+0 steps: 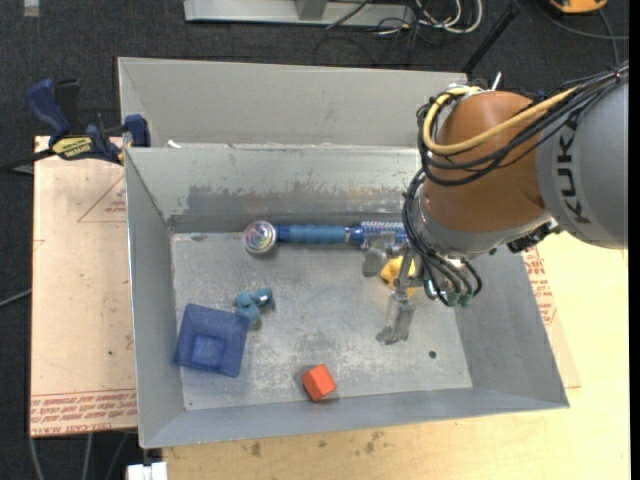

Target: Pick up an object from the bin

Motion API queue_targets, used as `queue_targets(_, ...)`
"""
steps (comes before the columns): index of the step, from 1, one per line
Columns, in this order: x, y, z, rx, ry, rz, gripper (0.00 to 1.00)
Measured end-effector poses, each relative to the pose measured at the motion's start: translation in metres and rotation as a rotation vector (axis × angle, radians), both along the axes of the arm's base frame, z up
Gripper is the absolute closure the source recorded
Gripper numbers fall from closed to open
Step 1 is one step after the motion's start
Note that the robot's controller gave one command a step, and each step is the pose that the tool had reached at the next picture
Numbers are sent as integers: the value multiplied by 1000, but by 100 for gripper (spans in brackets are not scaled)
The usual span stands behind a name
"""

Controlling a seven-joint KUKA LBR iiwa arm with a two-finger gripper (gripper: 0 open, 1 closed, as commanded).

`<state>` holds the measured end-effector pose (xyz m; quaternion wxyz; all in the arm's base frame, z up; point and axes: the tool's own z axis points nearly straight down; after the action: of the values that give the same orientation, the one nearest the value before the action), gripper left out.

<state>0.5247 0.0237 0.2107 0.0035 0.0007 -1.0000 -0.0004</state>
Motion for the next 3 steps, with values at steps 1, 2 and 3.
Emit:
queue_targets(1, 99, -32, -31, 0, -12, 192, 0)
queue_targets(2, 128, -75, -123, 1, -16, 68, 0)
queue_targets(3, 127, -103, -140, -1, -11, -111, 0)
